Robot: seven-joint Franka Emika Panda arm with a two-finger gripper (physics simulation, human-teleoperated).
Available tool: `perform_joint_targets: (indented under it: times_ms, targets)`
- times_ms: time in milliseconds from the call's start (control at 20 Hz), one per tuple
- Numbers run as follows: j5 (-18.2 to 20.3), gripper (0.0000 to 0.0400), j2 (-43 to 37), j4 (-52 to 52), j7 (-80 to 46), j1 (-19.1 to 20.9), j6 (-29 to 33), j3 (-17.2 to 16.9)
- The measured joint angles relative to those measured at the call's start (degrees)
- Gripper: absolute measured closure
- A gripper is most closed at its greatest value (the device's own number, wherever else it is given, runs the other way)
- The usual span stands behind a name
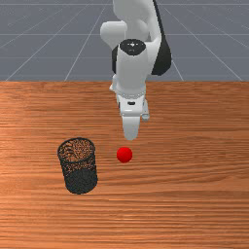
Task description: Put the ball into the container
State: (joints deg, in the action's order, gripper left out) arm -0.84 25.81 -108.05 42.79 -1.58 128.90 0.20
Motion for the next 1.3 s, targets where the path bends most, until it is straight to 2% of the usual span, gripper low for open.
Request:
perform_joint_targets:
  times_ms: [150, 400, 1050, 1300]
  targets:
    - [0.0, 0.0, 0.7, -0.8, 0.0, 0.0, 2.1, 0.0]
    - [0.0, 0.0, 3.0, 0.6, 0.0, 0.0, 1.4, 0.0]
    - [0.0, 0.0, 10.9, 3.3, 0.0, 0.0, 4.4, 0.0]
    - [-0.4, 0.0, 11.5, 1.5, 0.9, 0.1, 8.8, 0.1]
